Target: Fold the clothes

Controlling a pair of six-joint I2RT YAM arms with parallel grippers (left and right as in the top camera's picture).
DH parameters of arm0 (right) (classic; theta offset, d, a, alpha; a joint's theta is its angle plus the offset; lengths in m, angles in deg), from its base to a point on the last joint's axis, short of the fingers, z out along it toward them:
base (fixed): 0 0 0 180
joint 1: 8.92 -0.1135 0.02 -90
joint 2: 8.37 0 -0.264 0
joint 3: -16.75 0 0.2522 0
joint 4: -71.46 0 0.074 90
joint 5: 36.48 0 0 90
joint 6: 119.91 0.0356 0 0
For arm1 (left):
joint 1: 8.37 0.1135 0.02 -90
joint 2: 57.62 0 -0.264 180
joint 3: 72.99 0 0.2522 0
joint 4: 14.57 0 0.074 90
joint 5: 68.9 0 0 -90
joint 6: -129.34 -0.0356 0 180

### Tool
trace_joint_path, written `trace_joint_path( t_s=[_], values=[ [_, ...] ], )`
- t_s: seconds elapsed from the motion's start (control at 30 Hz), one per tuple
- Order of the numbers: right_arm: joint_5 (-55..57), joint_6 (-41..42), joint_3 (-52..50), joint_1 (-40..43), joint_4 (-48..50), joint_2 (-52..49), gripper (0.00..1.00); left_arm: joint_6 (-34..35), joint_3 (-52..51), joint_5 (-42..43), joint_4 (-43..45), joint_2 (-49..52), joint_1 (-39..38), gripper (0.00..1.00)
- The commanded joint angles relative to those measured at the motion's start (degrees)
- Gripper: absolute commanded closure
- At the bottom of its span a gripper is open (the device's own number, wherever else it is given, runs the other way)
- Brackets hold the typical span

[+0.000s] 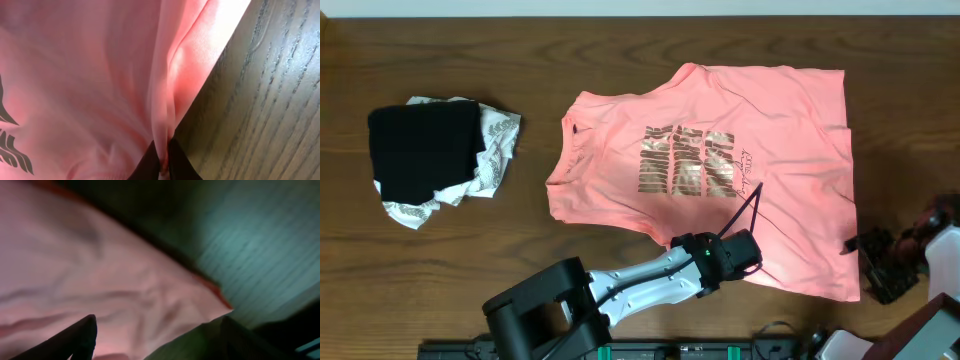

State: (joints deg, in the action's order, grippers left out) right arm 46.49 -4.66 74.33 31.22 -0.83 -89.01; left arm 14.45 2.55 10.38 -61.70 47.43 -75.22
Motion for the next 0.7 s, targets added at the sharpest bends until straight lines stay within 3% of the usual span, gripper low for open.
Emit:
trace_joint_path(
  t_s=[0.0, 0.27, 0.43, 0.5, 0.57, 0.67],
  values=[
    [1.01, 0.83, -1.40, 3.15, 1.16, -0.09, 0.23, 0.09, 1.38, -0.48, 0.02, -1.14, 0.28, 0.94],
    [1.03, 0.37, -7.21, 4.44, 5.90, -0.09, 0.25, 0.11, 1.38, -0.48, 1.14, -1.14, 0.28, 0.93],
    [1.05, 0.39, -9.86, 4.44, 8.22, -0.09, 0.34, 0.09, 1.38, -0.48, 1.11, -1.14, 0.28, 0.94],
    [1.55, 0.42, -10.51, 4.50, 8.79, -0.09, 0.44, 0.09, 1.38, -0.48, 1.11, -1.14, 0.28, 0.94],
    [2.69, 0.42, -10.73, 4.48, 9.18, -0.09, 0.62, 0.11, 1.38, -0.48, 1.11, -1.14, 0.28, 0.94],
    [4.04, 0.42, -10.73, 4.50, 9.55, -0.09, 0.97, 0.11, 1.38, -0.48, 1.09, -1.14, 0.28, 0.94]
  ],
)
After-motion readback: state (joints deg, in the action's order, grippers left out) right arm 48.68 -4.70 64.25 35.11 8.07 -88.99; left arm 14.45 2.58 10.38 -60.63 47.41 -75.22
